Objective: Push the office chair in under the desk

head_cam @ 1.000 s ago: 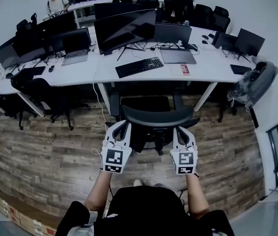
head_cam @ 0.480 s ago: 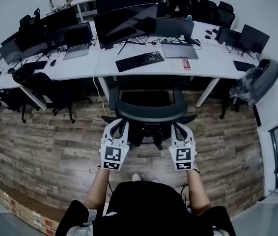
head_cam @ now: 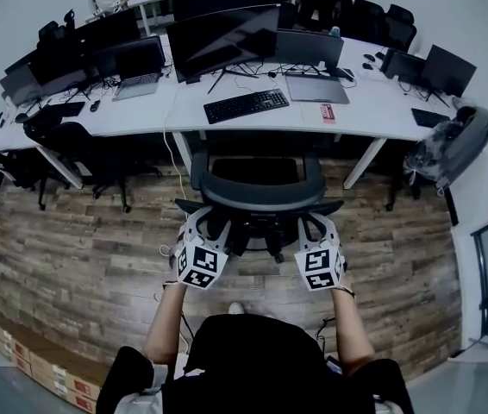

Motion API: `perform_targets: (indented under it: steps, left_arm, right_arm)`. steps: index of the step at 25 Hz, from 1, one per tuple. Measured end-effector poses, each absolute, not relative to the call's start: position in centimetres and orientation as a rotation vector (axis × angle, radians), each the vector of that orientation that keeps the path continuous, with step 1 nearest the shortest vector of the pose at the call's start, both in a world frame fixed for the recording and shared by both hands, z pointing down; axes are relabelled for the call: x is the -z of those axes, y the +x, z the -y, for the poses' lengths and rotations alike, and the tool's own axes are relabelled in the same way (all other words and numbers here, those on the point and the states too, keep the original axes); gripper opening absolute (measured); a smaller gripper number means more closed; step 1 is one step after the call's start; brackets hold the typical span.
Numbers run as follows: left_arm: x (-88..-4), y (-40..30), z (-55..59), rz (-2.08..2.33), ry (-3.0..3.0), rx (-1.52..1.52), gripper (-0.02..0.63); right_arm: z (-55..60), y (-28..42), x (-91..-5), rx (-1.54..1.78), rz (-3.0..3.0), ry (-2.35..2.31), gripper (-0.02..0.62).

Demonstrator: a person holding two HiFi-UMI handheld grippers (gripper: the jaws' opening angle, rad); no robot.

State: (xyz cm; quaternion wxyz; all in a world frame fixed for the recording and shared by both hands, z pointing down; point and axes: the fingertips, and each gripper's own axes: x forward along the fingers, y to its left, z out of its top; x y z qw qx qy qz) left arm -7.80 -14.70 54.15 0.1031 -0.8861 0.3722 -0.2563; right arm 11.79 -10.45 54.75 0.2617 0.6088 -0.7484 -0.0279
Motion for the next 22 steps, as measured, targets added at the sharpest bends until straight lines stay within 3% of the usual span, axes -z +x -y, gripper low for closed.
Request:
perform_targets:
  steps: [3,6,14,22]
  left_arm:
    - [-55.2,-7.5,15.1,-1.058,-2.589,0.836,0.176]
    - [-56.3,-6.9,15.3,-0.974,-2.527,0.922,0.216]
    - [-60.0,-6.2,16.1,-0.788,-2.385,1.123,0.328]
    - [-61.1,-6.4,17.4,-0.737,-2.233,1.211,0.354]
  right_arm:
    - [11.0,12.2,-55.4,0.093,1.986,1.592,0.04]
    - [11.2,12.1,-56.9,0.146,1.943,1.471,0.138]
    - [12.1,11.5,-60.3,0.269,1.849,1.266,0.259]
    - [12.9,11.4,-61.0,0.357,1.779,1.192,0.295]
